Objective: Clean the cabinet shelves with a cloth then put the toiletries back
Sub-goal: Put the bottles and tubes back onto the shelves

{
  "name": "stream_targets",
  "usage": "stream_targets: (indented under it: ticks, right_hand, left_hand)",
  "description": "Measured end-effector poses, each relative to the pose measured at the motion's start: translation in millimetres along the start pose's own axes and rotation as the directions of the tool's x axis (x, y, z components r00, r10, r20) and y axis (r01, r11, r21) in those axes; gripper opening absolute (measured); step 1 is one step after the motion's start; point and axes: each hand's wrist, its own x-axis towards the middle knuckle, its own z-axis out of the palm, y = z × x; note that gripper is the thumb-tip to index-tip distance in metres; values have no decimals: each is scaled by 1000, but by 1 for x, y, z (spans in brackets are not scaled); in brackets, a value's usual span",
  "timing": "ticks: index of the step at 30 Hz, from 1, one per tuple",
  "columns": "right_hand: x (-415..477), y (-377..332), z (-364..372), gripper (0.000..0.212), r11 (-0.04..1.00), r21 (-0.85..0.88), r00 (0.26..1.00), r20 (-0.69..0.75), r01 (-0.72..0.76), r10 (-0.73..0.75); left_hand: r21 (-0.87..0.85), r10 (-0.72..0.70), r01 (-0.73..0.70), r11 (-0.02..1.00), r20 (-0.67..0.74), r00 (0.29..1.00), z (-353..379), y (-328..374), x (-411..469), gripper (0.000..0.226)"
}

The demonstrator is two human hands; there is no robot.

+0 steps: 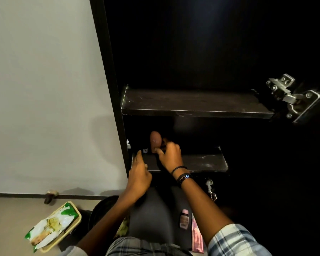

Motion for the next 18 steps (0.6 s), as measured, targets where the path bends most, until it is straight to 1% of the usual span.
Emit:
stream_targets:
  ticks: [2,11,15,18]
  right_hand:
    - [1,-2,5,31,1000,7,1000,5,3,-3]
    - [2,-1,14,29,999,43,1000,5,0,0]
    - [2,5,19,24,999,45,1000,21,18,-19]
    - [-1,10,21,34,999,46,1000,20,19,-19]
  left_hand:
    - [-17,-2,3,1000,24,1000,-1,0,-2,63]
    - [-35,34,-32,999,54,998,-4,-8,1,61]
    - [-47,40,-37,998,73,996,-6,-14,0,60]
    - [-48,53,-49,998,84,995,-7,-16,-3,59]
